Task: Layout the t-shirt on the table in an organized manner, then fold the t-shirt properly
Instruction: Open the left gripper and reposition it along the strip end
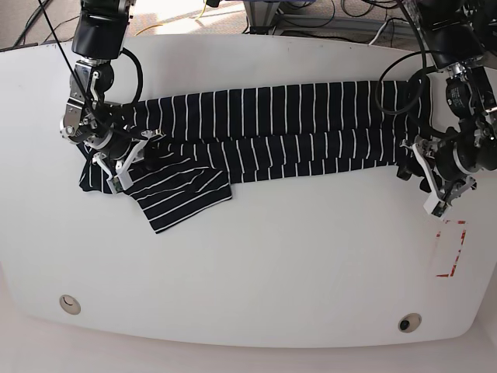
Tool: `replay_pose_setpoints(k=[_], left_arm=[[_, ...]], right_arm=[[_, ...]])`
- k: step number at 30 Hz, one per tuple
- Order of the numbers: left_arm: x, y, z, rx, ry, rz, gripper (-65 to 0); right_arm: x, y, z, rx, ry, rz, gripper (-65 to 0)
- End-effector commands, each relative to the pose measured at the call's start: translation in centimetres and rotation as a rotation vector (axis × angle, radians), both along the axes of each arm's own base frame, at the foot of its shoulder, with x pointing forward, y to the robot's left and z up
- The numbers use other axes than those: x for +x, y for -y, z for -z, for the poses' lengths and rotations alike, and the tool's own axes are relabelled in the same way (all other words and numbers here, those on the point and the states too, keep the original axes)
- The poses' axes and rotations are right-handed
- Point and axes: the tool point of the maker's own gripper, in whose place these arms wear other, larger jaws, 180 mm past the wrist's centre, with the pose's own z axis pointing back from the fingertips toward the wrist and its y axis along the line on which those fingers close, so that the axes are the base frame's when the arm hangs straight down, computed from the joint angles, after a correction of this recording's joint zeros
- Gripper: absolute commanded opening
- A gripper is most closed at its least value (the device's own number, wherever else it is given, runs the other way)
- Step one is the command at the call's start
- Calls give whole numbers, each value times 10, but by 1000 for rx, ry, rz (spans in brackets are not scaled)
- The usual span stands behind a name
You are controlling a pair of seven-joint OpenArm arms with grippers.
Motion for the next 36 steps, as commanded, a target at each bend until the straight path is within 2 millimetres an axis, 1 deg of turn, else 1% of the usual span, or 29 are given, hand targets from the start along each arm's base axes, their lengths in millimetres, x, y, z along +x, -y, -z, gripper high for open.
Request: replay_pose_setpoints(k=[1,7,12,14,17,19,22,24,27,29,31,36], left_arm=[[13,-7,0,12,22,-31,-325],[29,-25,20,55,3,-99,-325],[33,-36,36,71,-26,-130,-325],[32,-40,38,75,-33,-135,-325],[28,-54,27,102,-10,-157,-325],[19,-62,26,126,-15,-170,-325],[2,-68,27,161,-46,-182,-325],[-6,-75,24,195,-61,-189,-325],[-25,-87,21,256,-98,-201,-325],[-37,-92,23,272,-113,-212,-325],[-50,-97,27,285,-137,-225,-325],[-74,-100,45,287,-205,-228,-325]], right_arm=[[-8,6,10,-60,-61,-11,-568],[-9,5,11,-58,-64,-11,-568],[-10,5,11,-58,-65,-11,-568],[-10,5,11,-58,-65,-11,-568],[-11,5,12,-58,-67,-12,-568],[-11,5,12,-58,-67,-12,-568],[-11,6,11,-60,-67,-11,-568],[-11,6,11,-60,-67,-11,-568],[-10,6,11,-60,-65,-11,-568],[-9,6,11,-60,-64,-11,-568],[-9,6,10,-60,-62,-11,-568],[-8,6,10,-60,-61,-11,-568]])
